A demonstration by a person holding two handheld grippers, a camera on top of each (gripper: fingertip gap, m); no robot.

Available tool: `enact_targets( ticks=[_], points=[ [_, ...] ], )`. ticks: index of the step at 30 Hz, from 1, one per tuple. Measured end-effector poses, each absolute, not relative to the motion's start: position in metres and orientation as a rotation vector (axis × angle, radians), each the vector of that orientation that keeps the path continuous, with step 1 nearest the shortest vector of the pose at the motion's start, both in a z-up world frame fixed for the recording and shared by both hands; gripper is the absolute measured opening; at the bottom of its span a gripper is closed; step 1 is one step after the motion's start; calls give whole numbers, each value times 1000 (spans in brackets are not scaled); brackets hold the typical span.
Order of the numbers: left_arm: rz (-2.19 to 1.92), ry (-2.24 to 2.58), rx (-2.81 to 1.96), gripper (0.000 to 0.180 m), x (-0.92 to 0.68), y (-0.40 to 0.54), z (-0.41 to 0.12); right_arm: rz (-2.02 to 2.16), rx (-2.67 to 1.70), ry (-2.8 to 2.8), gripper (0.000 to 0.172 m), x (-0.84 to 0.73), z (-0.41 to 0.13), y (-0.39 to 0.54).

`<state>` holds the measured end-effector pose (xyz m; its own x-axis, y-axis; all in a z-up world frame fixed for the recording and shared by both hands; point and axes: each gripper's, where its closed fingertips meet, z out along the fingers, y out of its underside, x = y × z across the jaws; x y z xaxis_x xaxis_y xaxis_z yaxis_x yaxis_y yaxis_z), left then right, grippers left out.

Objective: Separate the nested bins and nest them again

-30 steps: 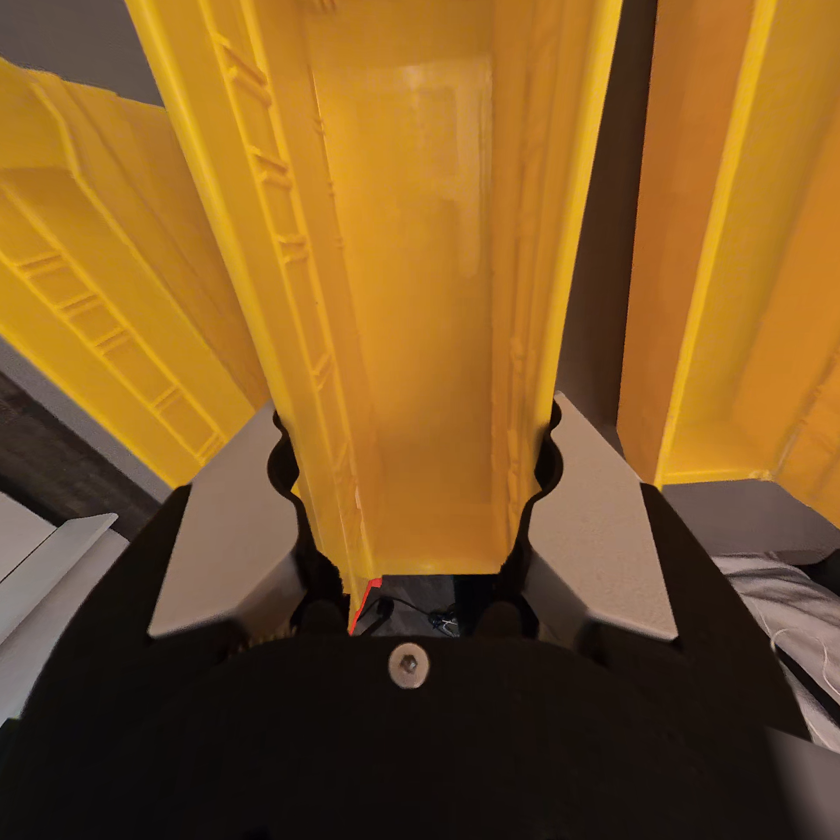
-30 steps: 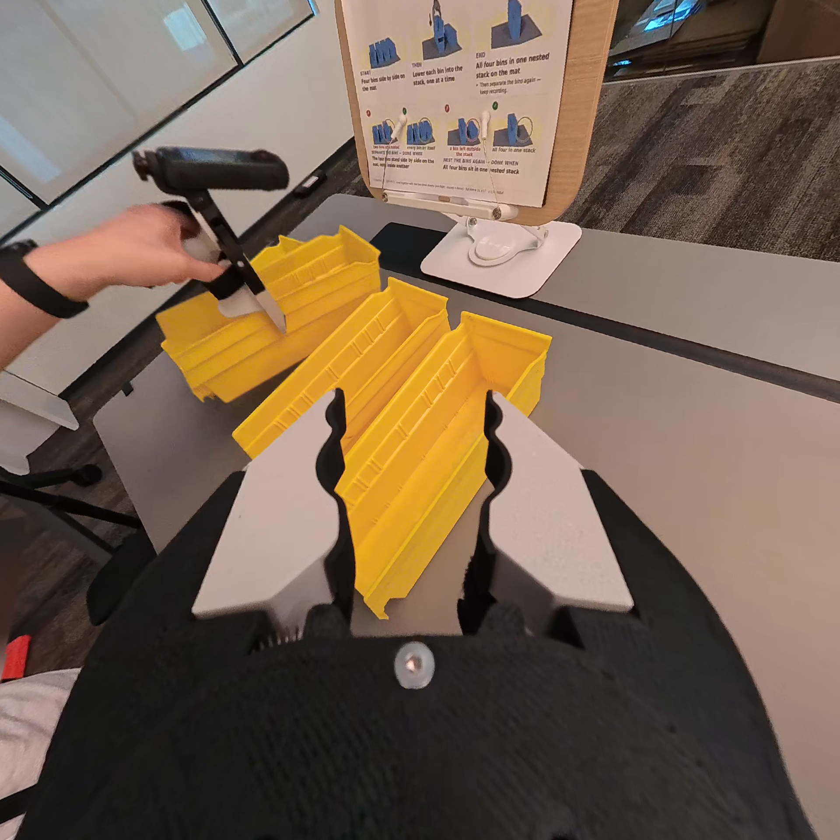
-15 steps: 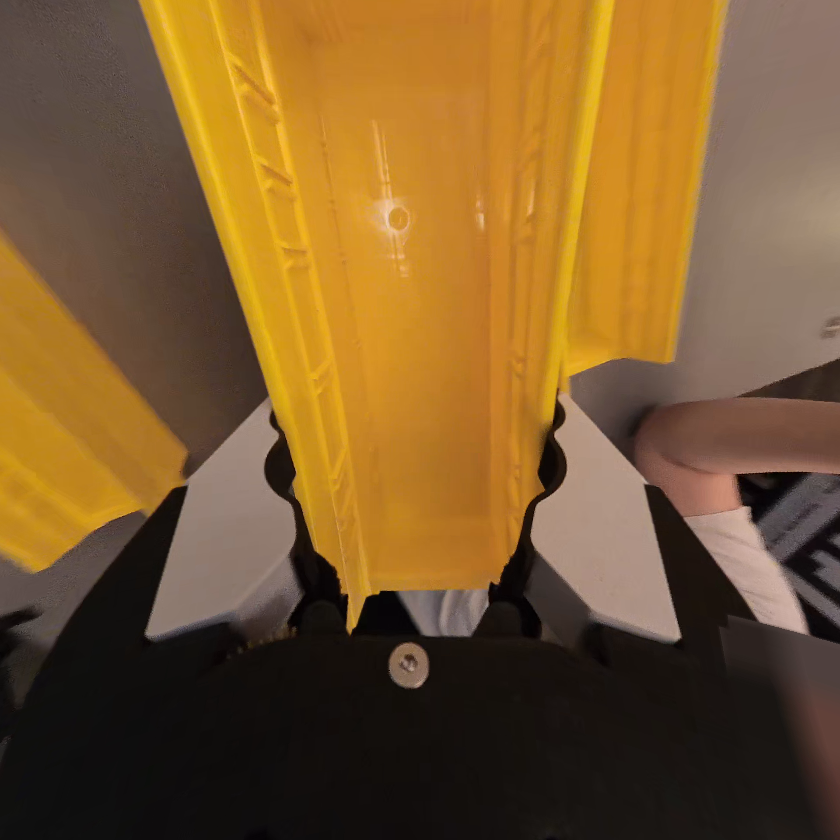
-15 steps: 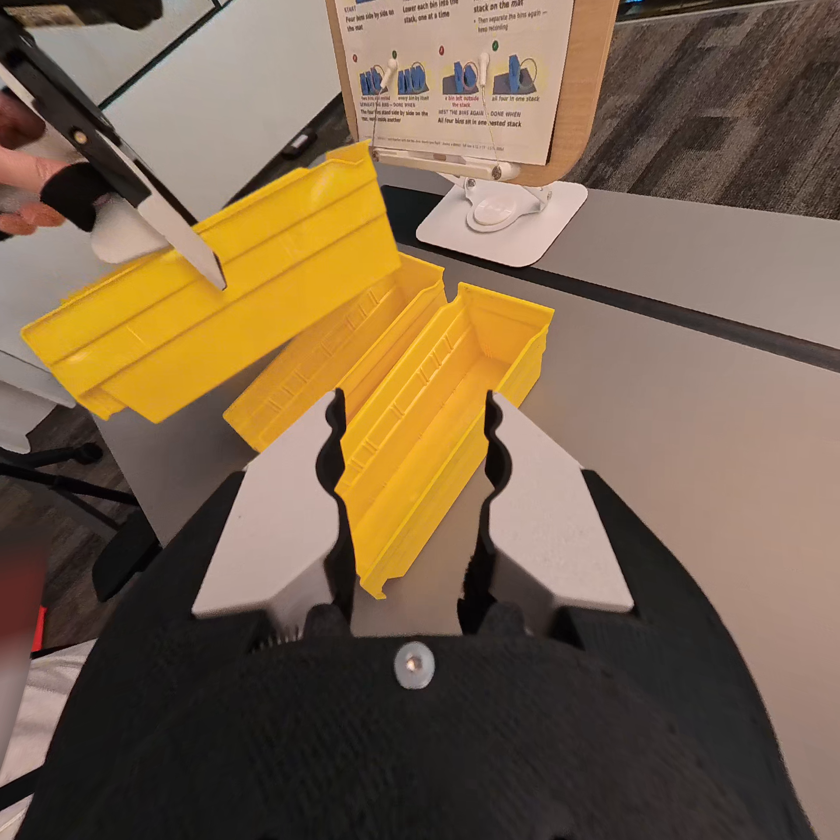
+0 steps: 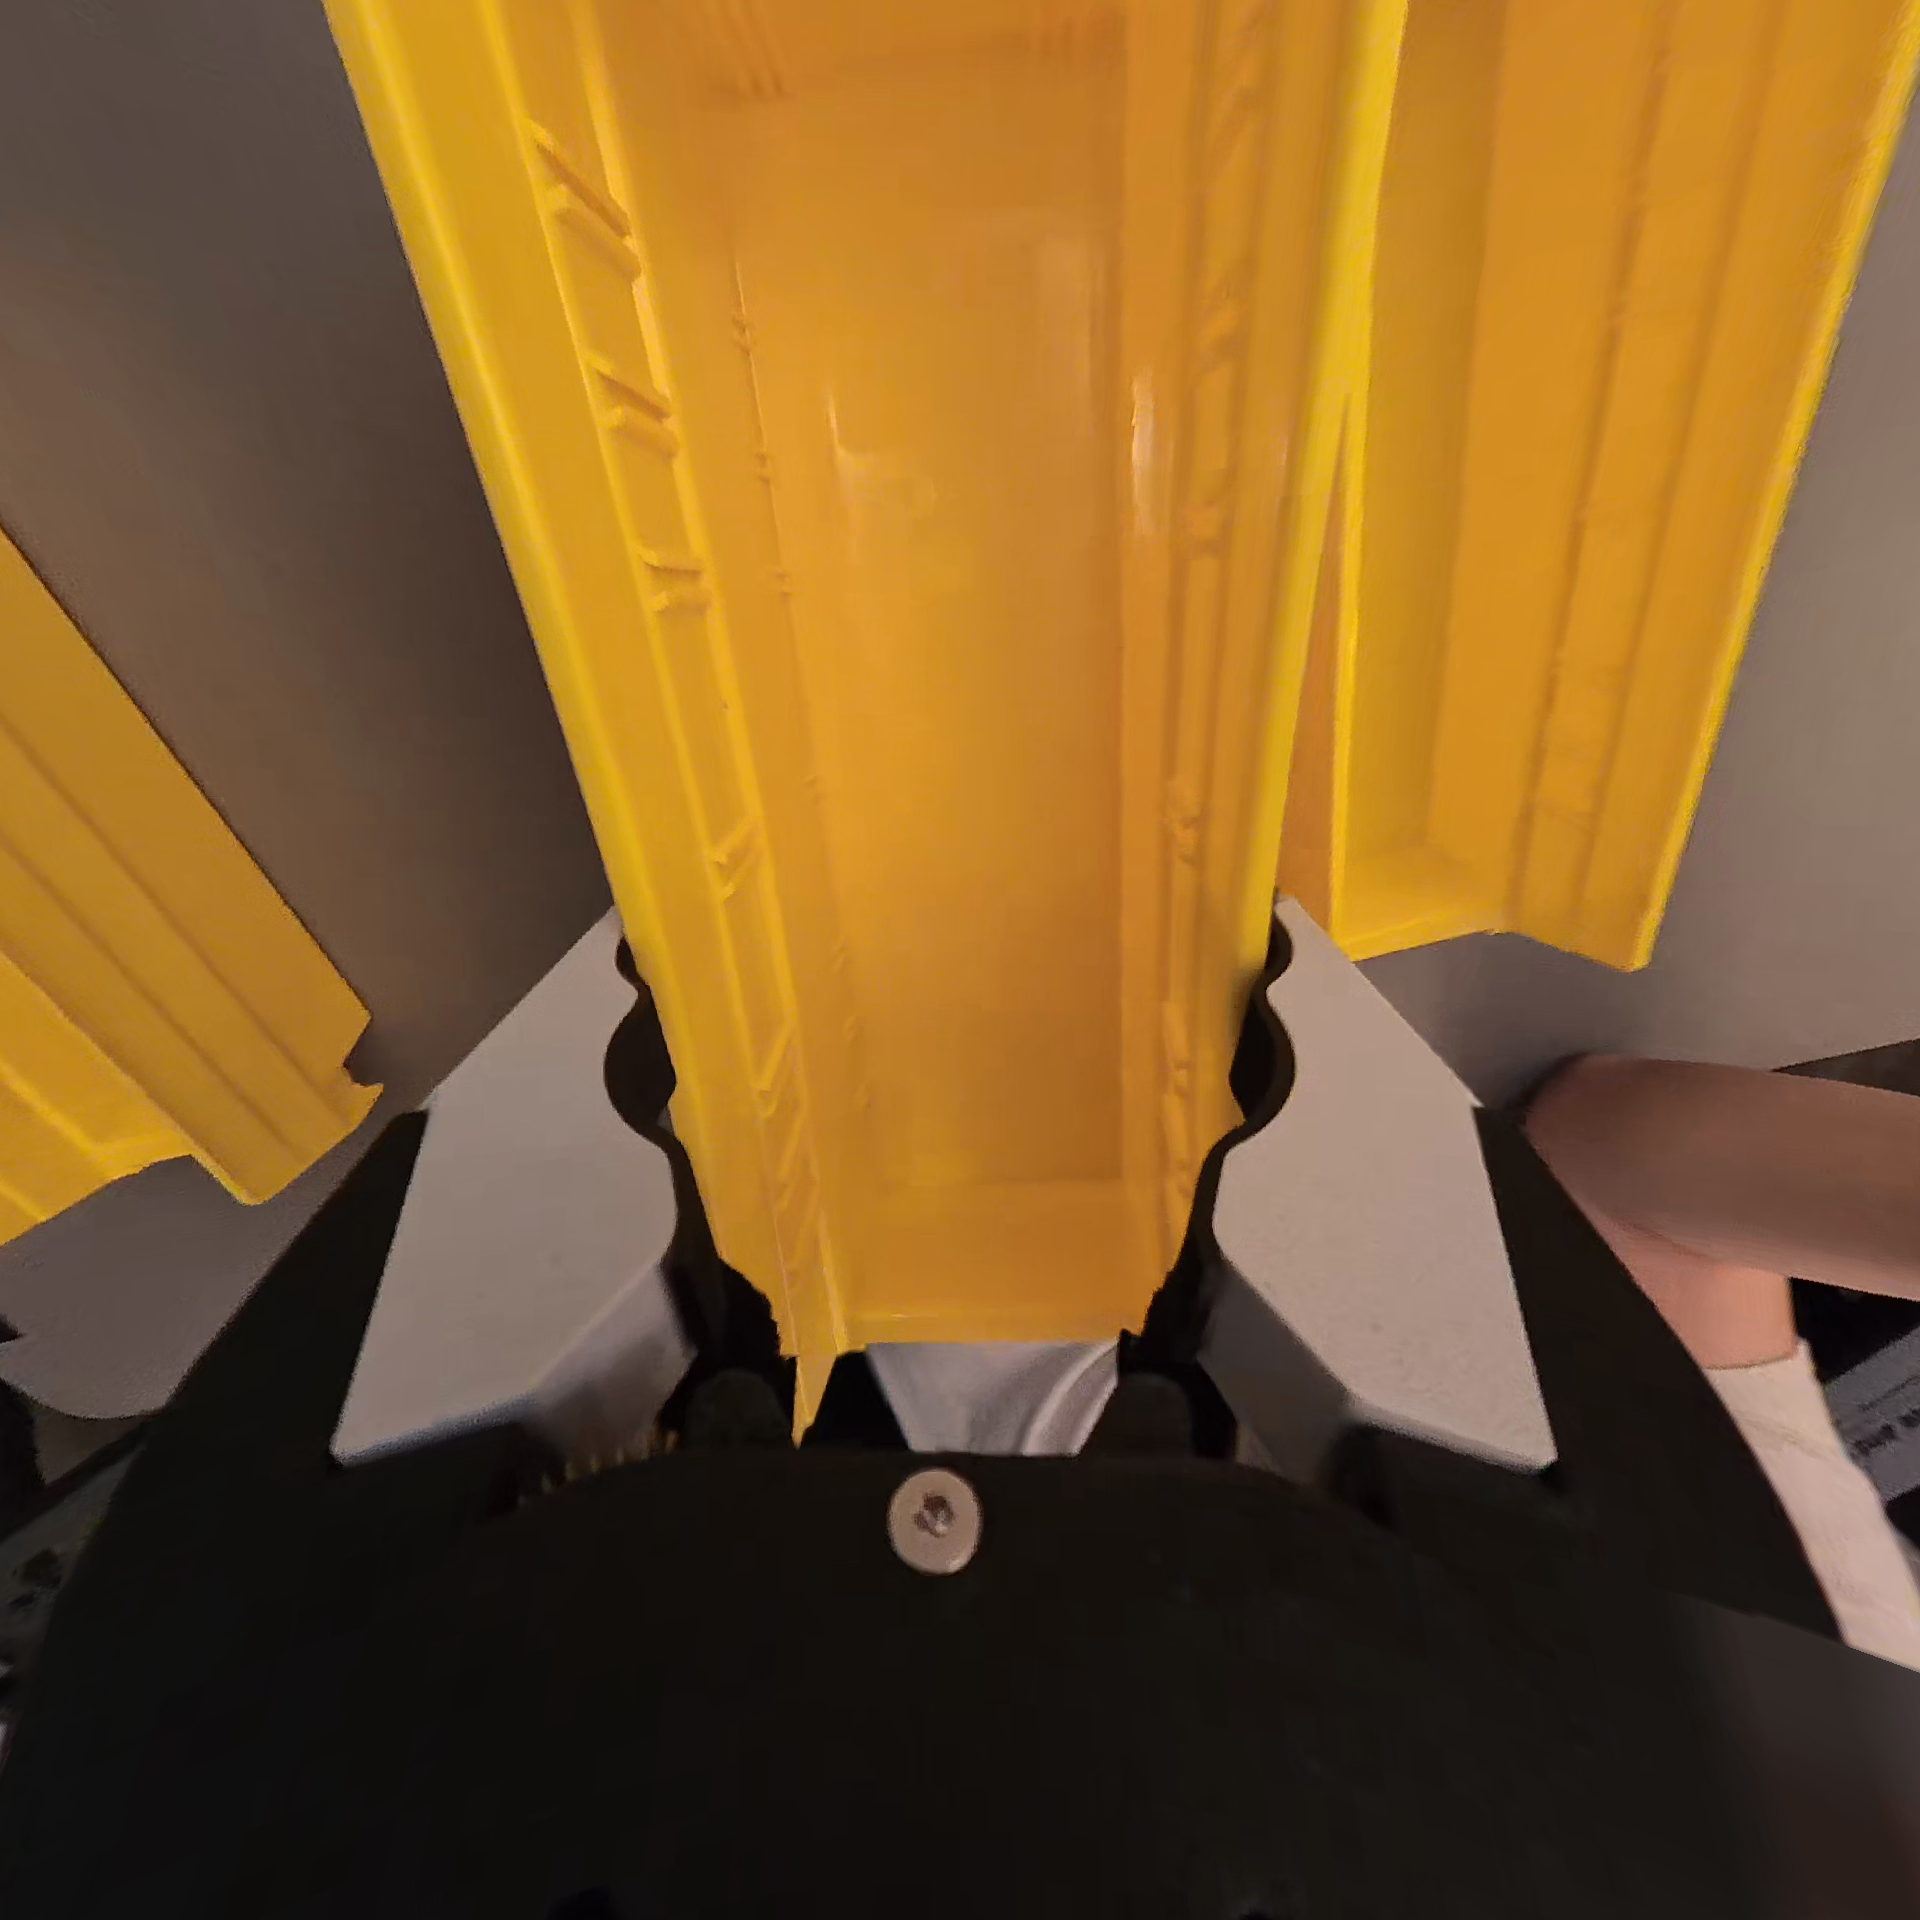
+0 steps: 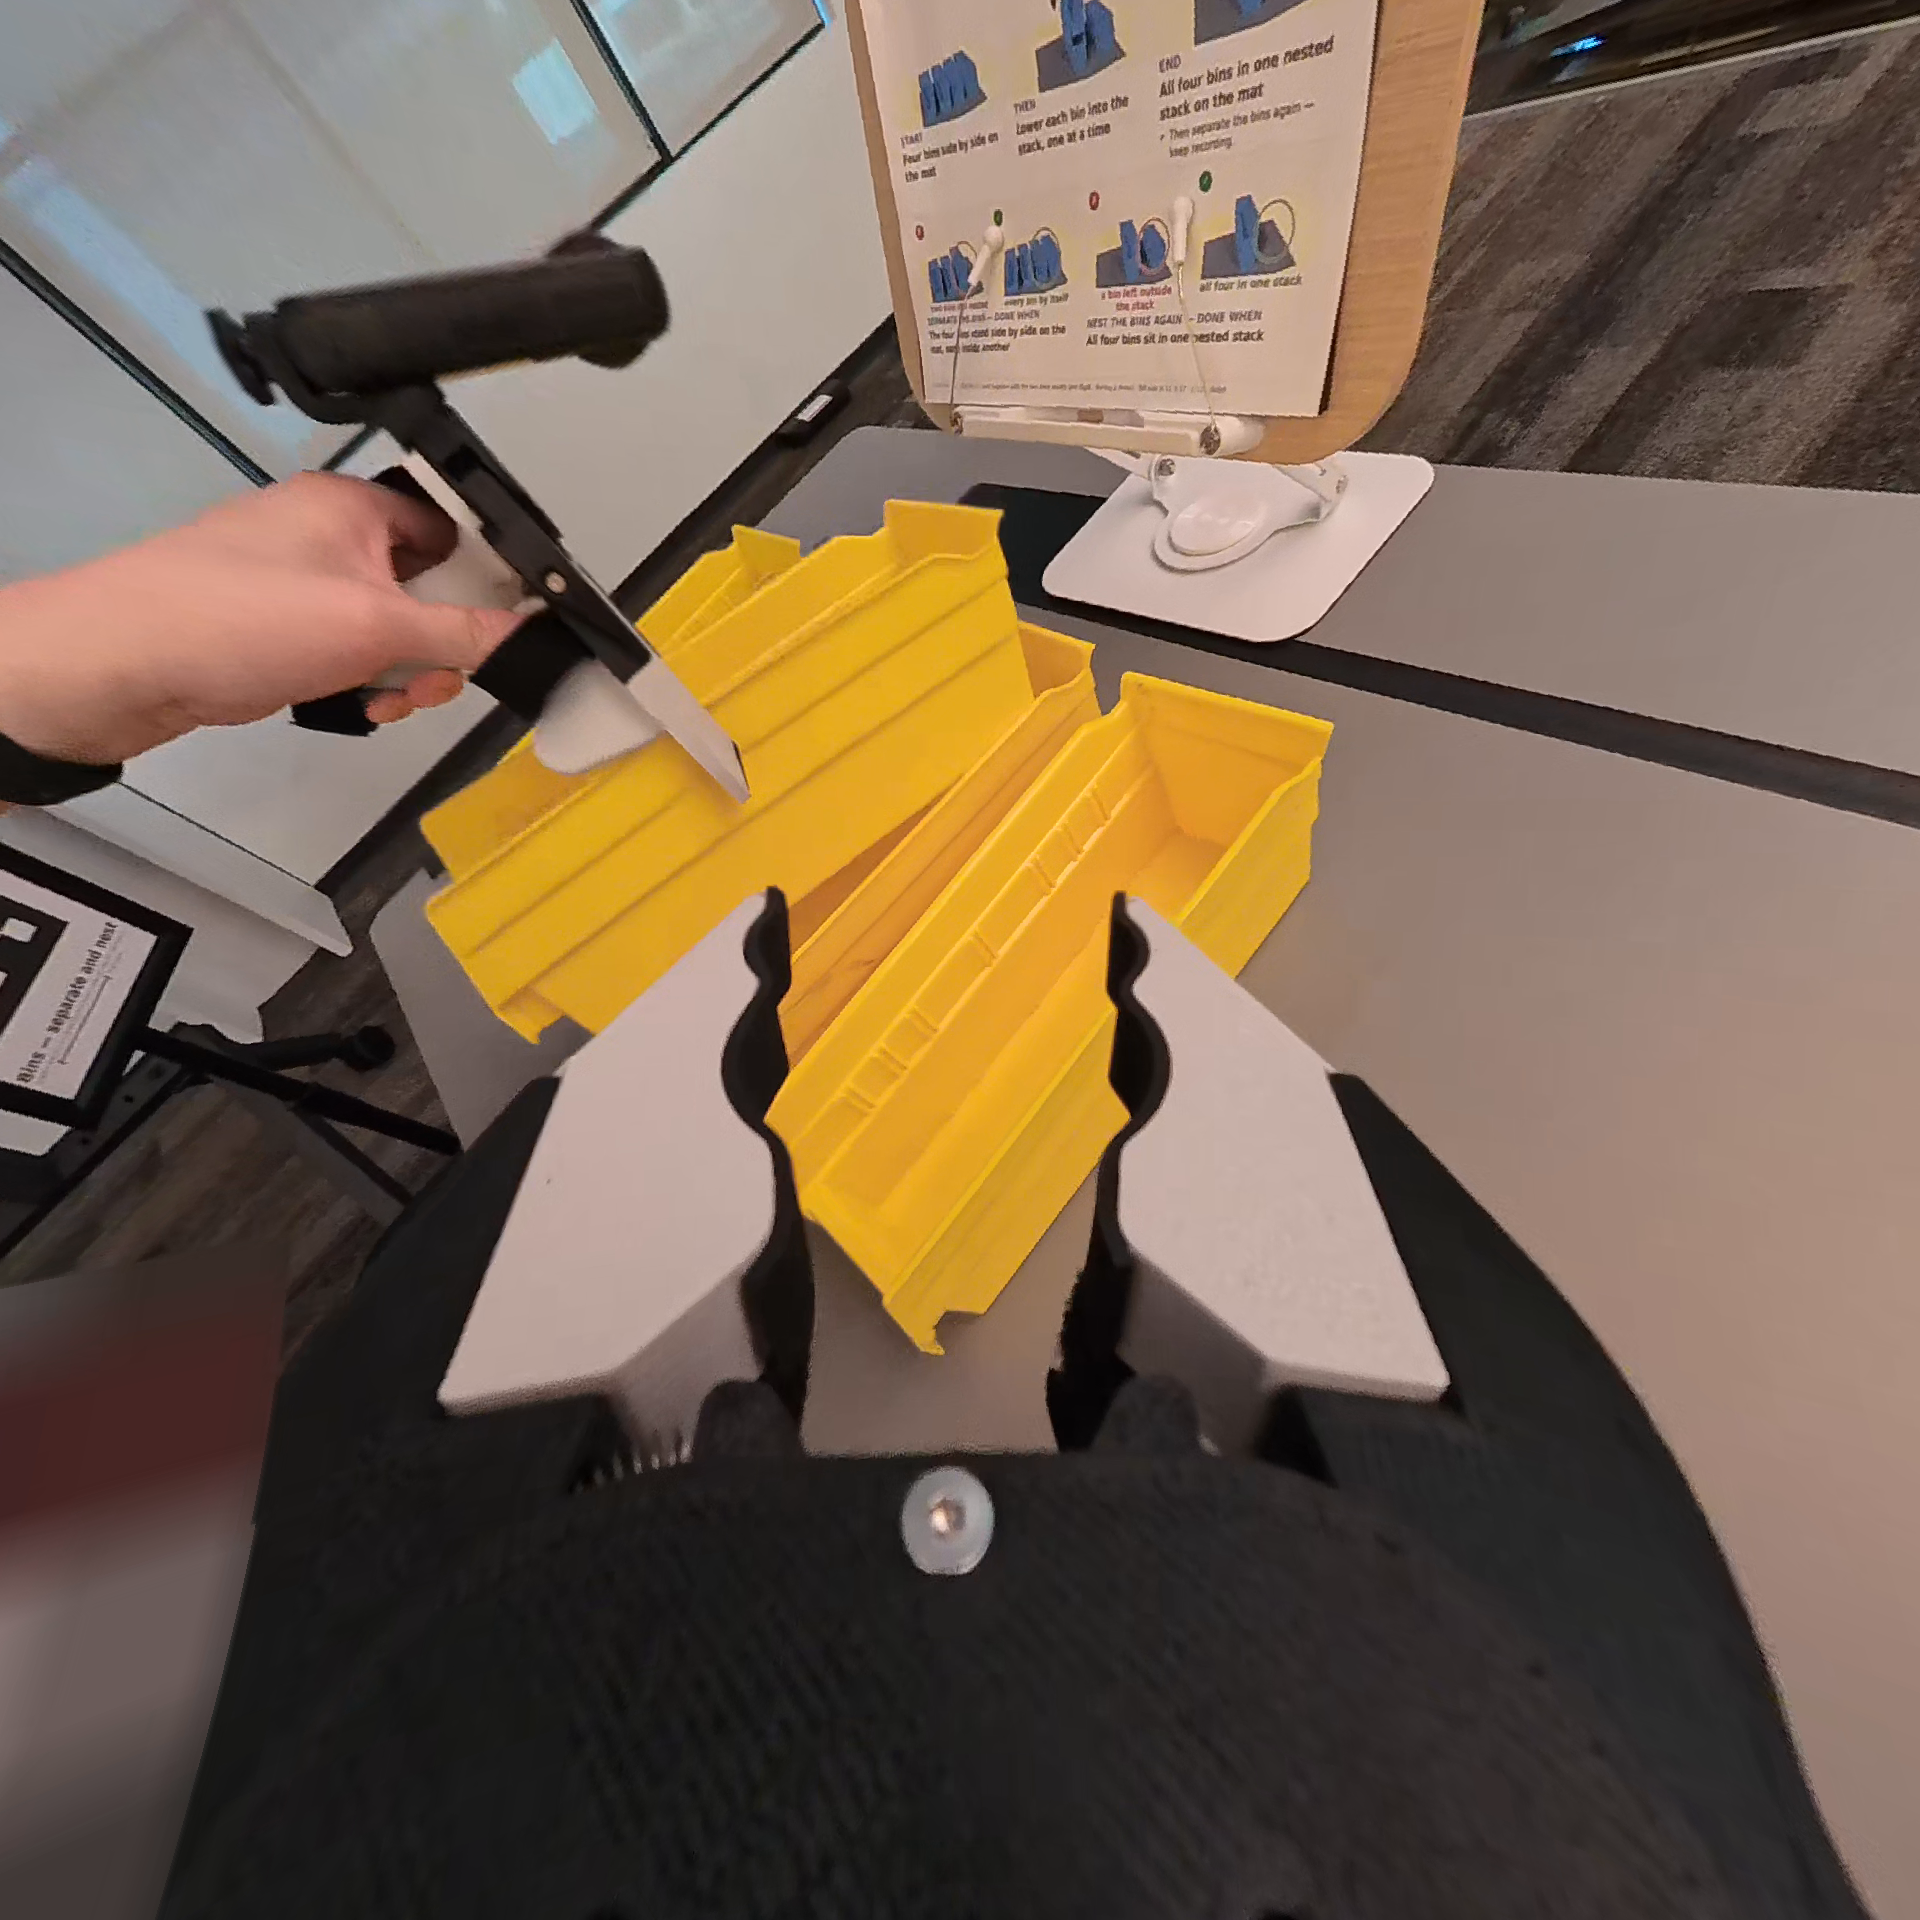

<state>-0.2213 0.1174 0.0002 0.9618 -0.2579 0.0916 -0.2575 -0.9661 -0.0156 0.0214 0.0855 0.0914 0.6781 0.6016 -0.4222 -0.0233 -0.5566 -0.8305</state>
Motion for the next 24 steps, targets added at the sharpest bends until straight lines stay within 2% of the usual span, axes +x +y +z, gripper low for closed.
enact_targets(
  ticks=[9, 19, 24],
  points=[
    [-107, 345, -3113, 111, -219, 122, -25, 924, -1942, -457, 61, 24, 105, 74],
    [9, 273, -3010, 120, -217, 141, -63, 908, -1969, -437, 61, 25, 101, 75],
    [55, 305, -3016, 121, -213, 141, -65, 898, -1974, -475, 61, 16, 102, 71]
  ],
)
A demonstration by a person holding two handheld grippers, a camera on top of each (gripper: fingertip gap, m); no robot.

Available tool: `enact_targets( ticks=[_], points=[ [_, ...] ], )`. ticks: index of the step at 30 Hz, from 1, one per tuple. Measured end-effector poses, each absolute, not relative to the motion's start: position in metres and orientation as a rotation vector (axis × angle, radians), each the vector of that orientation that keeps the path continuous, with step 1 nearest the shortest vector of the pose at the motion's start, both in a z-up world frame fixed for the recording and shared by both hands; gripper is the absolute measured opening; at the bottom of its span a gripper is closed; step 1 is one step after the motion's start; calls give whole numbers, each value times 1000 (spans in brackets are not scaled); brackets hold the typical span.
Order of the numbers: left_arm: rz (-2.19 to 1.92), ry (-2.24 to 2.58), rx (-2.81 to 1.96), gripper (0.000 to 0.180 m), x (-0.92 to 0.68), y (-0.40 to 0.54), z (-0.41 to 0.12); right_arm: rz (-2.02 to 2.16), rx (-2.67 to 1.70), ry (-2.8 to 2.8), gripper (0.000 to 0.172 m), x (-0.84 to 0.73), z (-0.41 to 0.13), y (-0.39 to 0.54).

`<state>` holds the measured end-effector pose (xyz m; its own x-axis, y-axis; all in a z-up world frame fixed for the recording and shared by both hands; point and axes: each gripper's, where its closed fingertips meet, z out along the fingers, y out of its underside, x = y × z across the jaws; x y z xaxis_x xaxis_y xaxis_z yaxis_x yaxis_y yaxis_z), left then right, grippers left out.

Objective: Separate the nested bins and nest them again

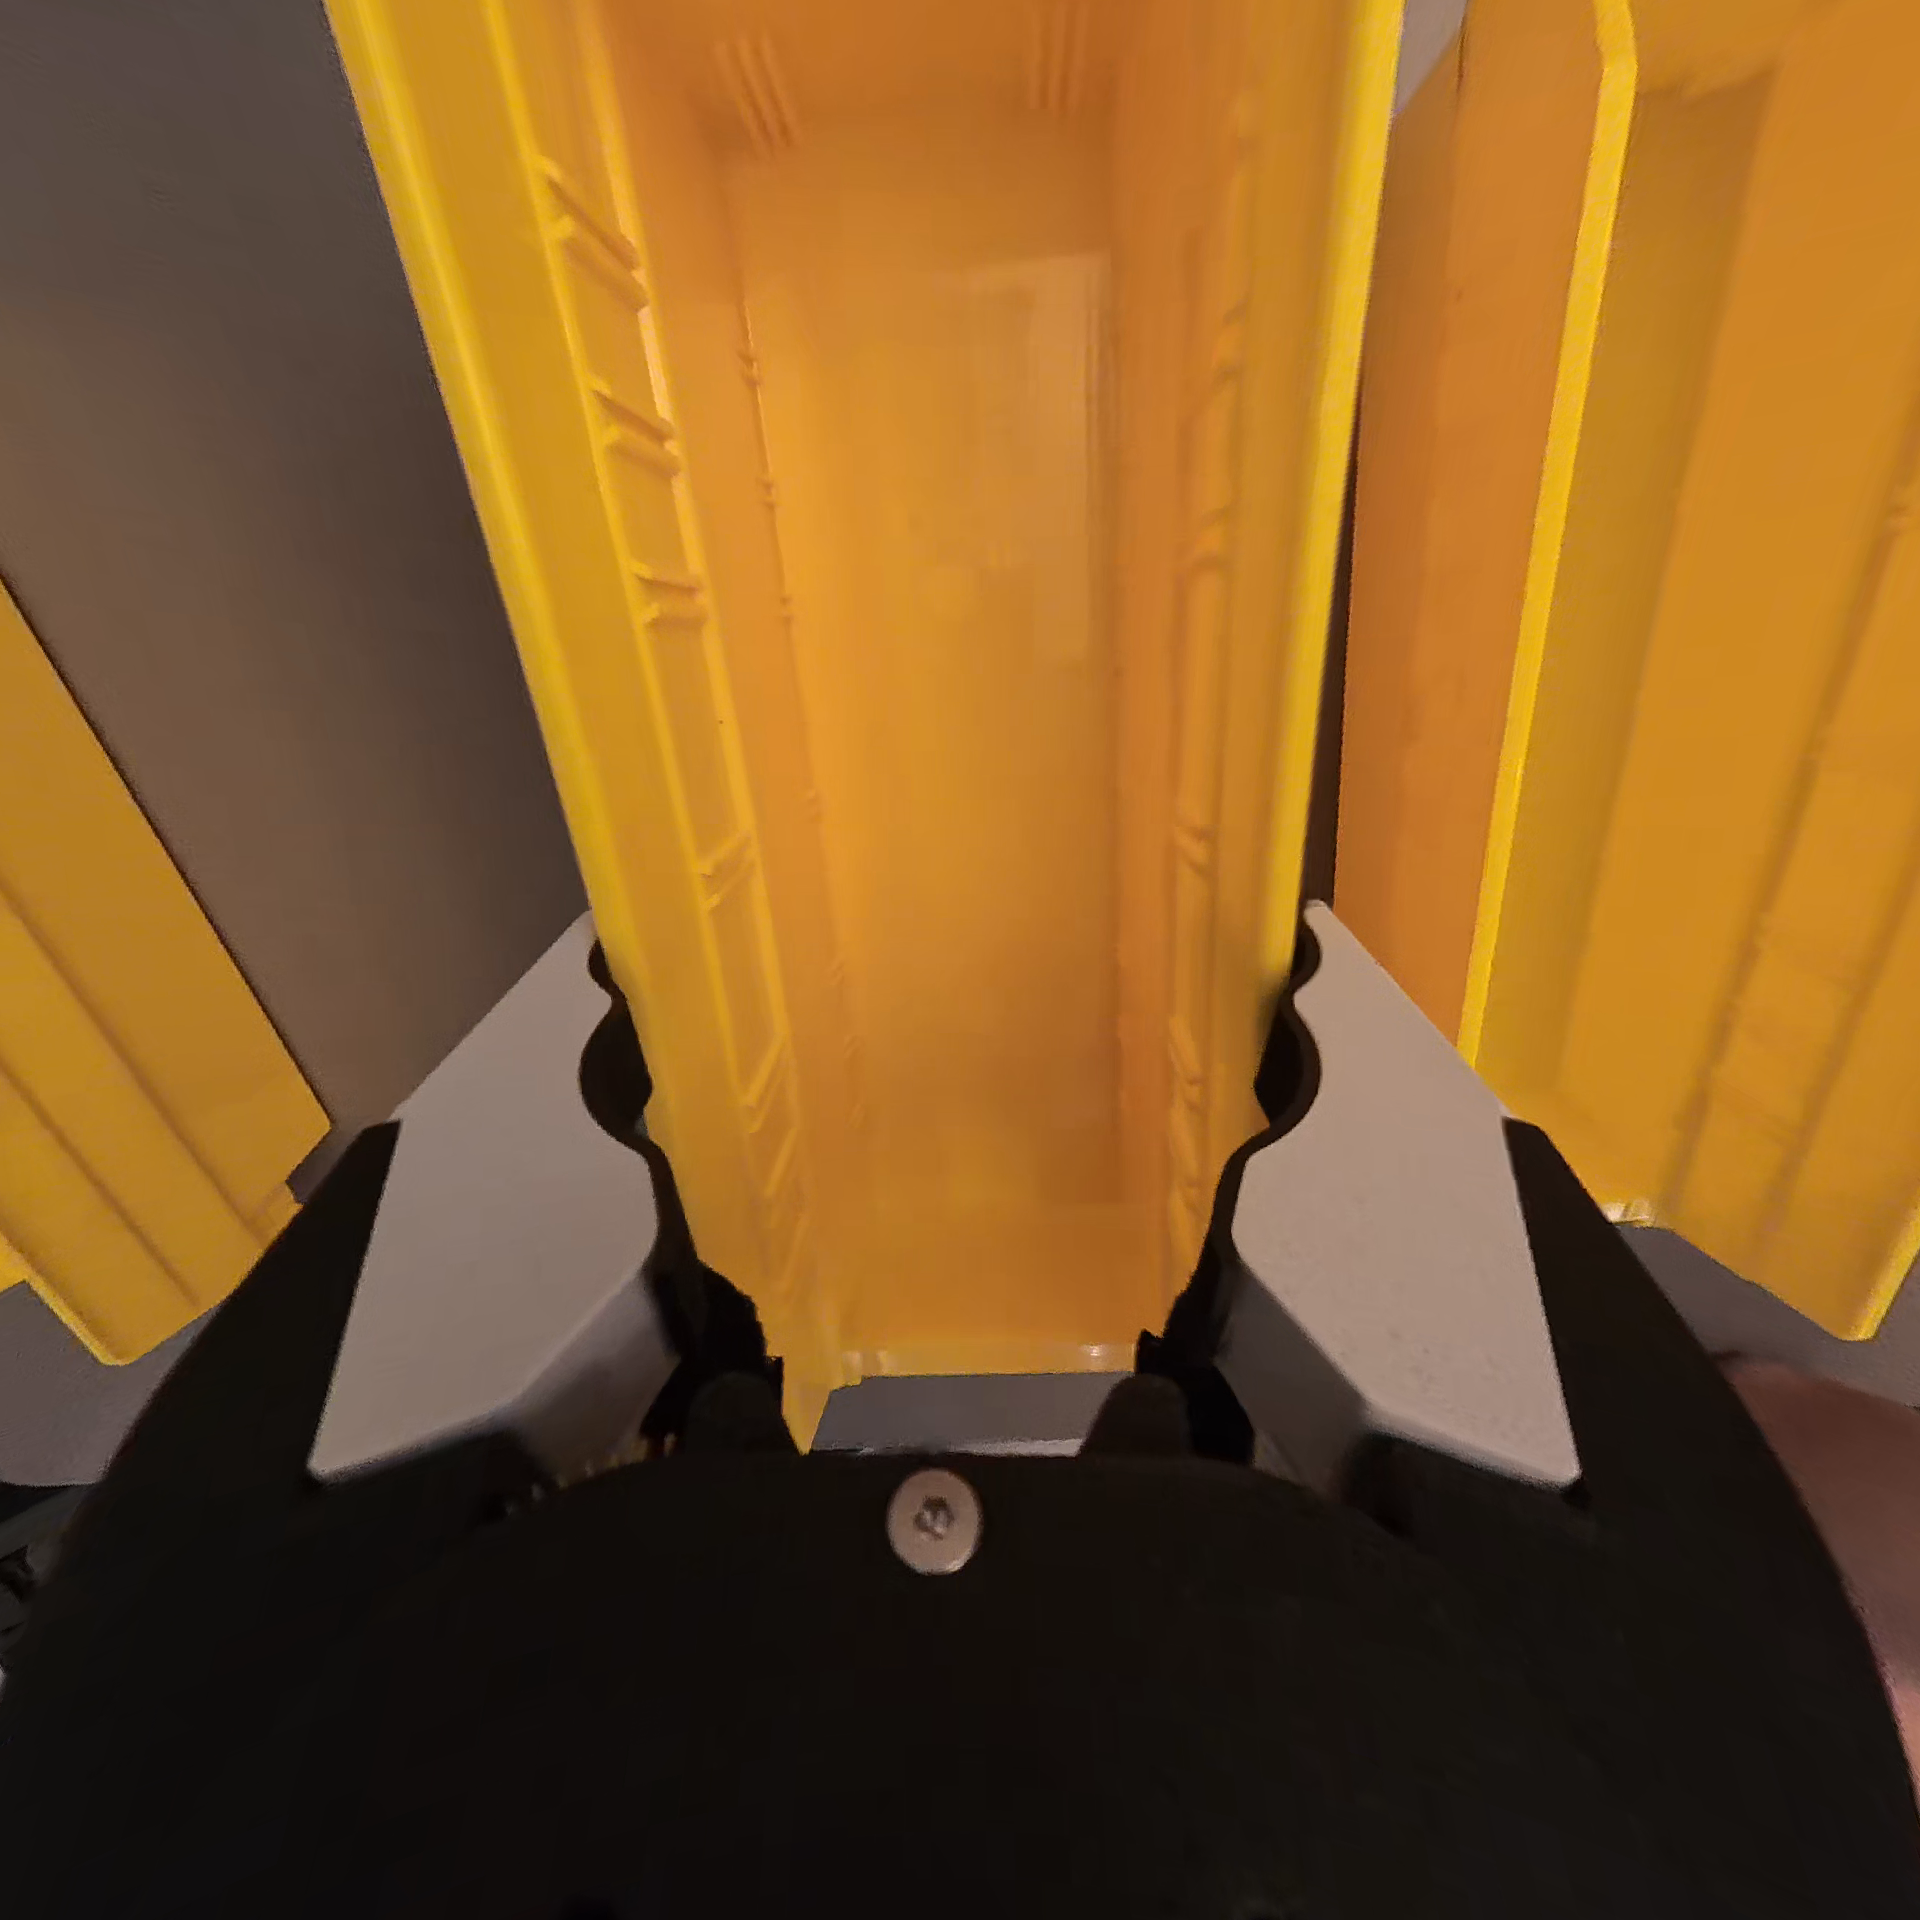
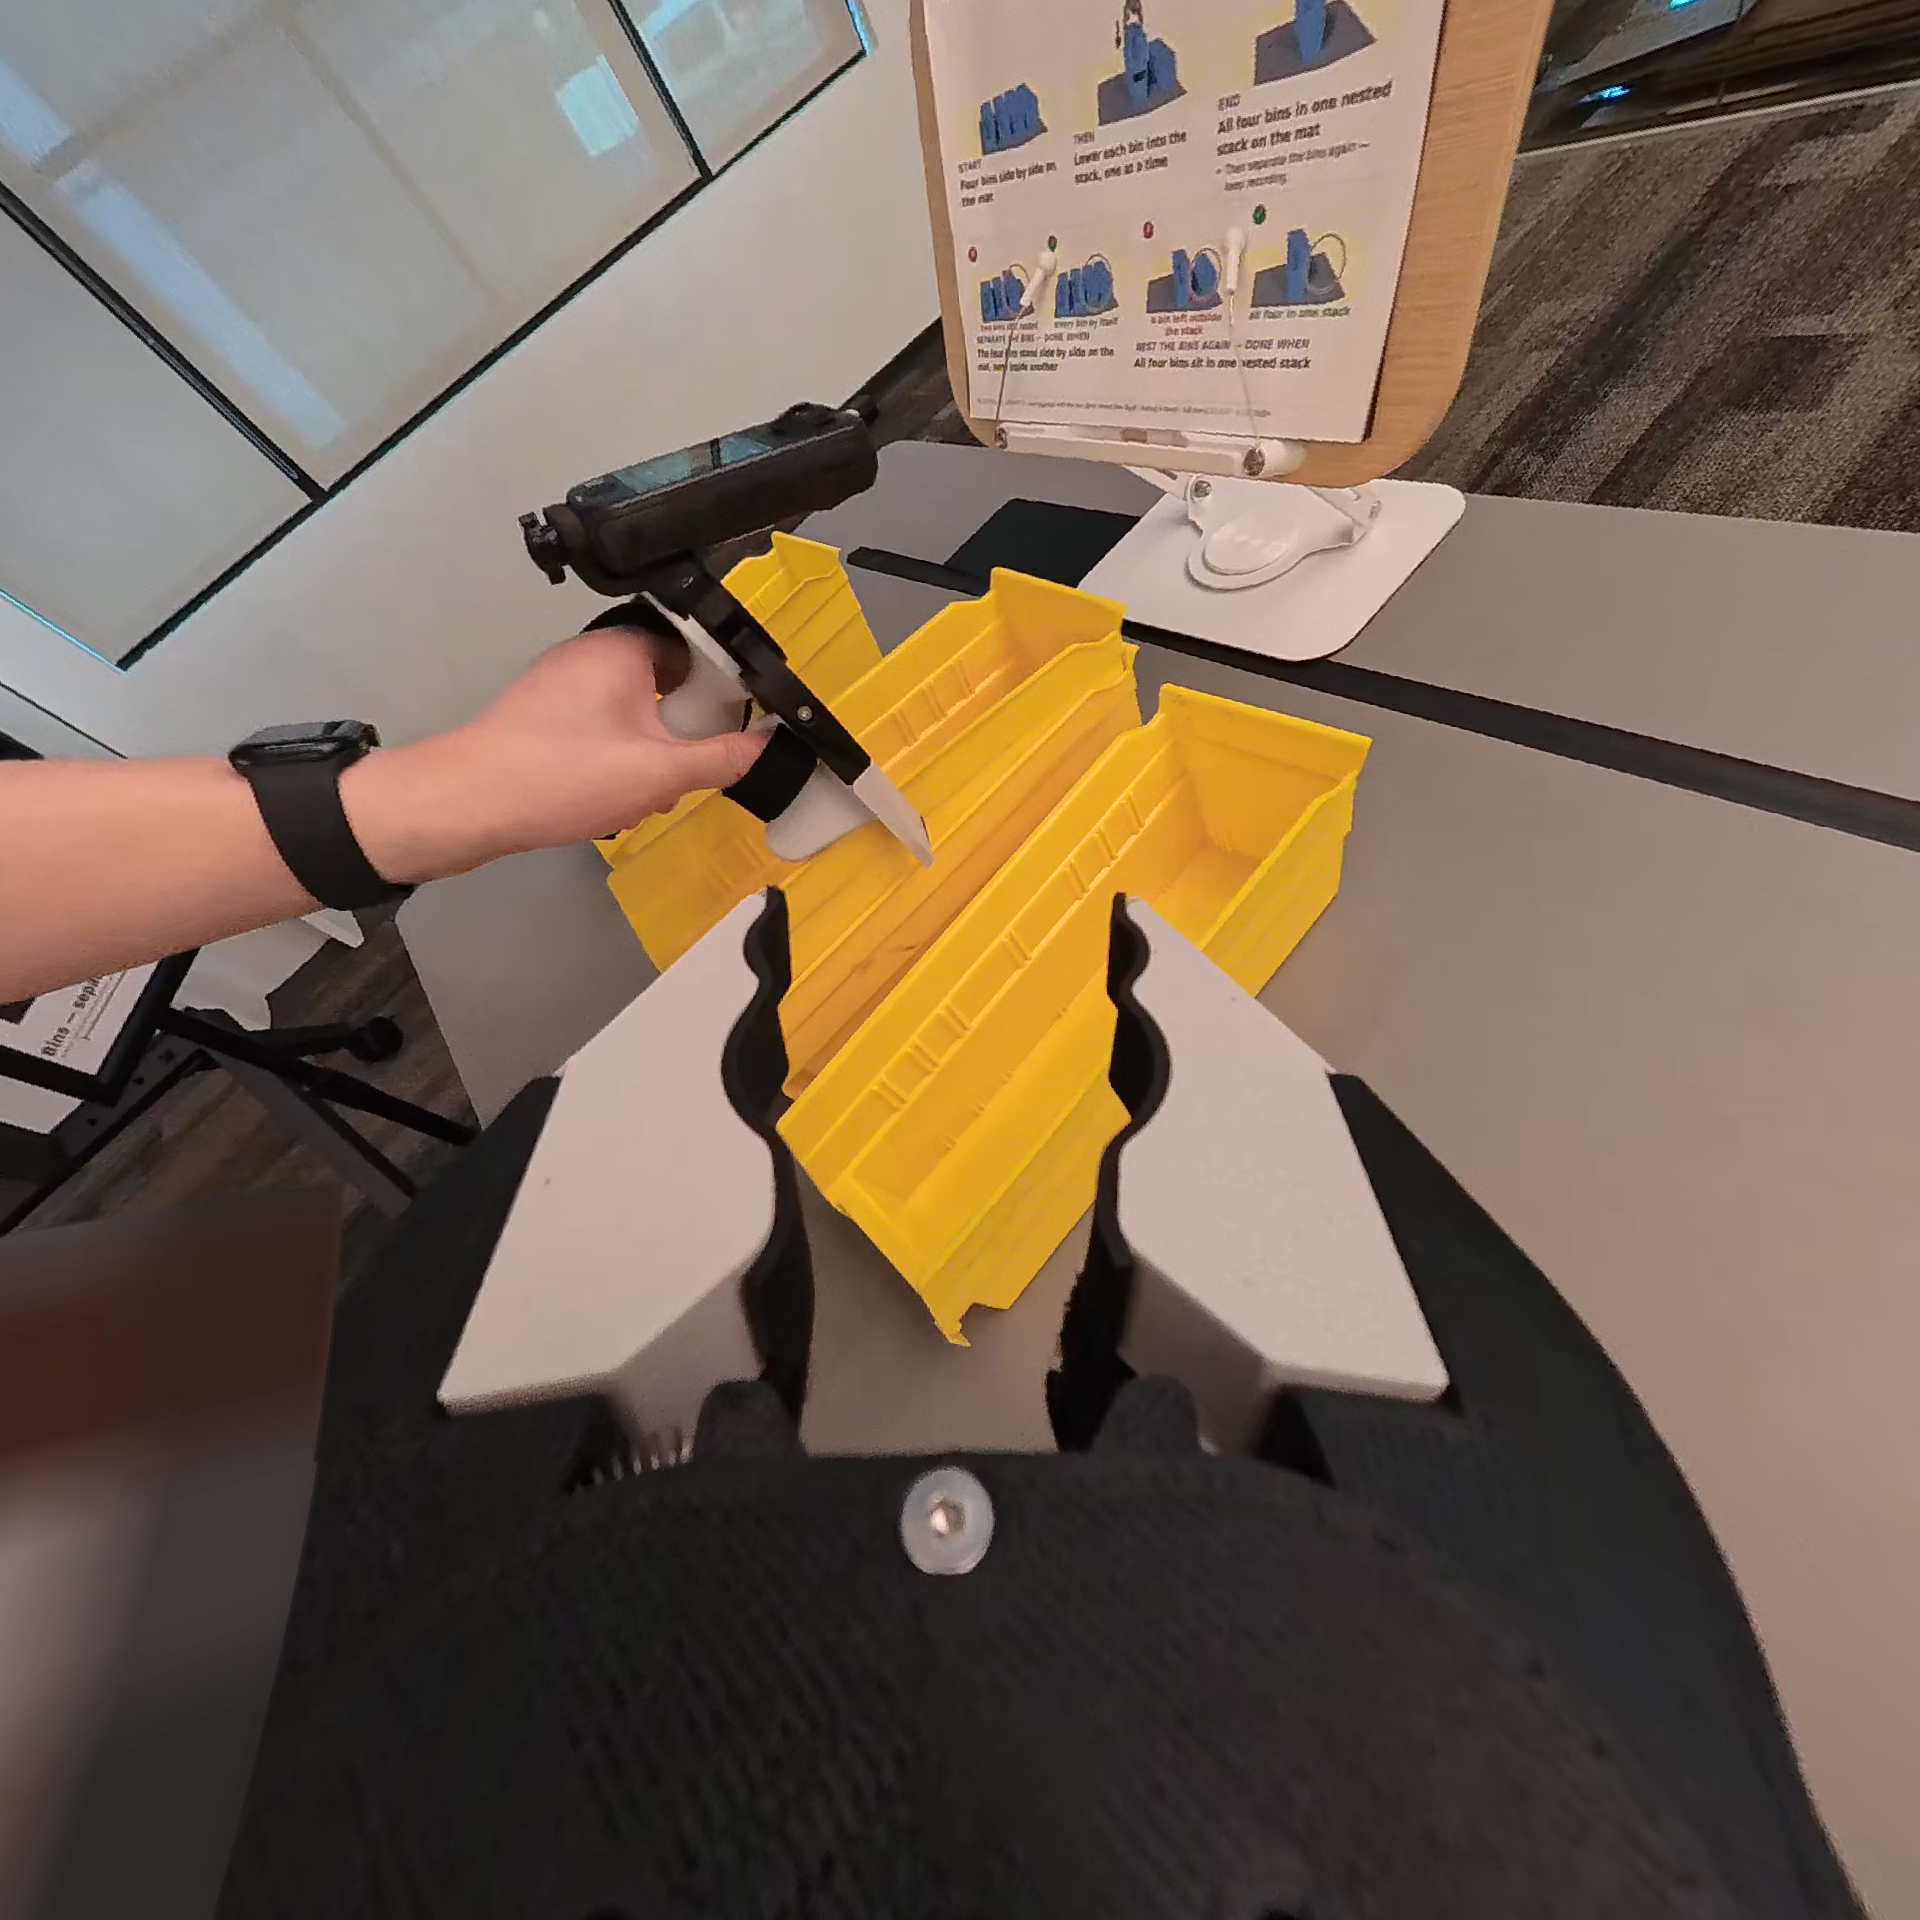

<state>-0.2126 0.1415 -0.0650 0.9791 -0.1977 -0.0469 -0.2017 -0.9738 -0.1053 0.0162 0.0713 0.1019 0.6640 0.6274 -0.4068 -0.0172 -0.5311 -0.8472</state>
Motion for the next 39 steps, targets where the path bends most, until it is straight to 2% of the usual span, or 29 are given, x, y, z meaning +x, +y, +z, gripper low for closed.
enact_targets(
  ticks=[16, 27, 30, 35, 39],
  points=[
    [16, 270, -2938, 112, -213, 151, -39, 898, -1999, -471, 61, 17, 97, 74],
    [-1, 250, -2872, 128, -213, 153, -72, 909, -1987, -445, 61, 24, 98, 74],
    [-4, 292, -2907, 128, -213, 148, -70, 905, -1994, -447, 61, 23, 97, 75],
    [32, 406, -2854, 124, -221, 145, -43, 889, -2022, -460, 61, 19, 92, 77],
    [71, 552, -2584, 111, -241, 165, 17, 876, -2040, -458, 61, 18, 88, 79]
  ],
)
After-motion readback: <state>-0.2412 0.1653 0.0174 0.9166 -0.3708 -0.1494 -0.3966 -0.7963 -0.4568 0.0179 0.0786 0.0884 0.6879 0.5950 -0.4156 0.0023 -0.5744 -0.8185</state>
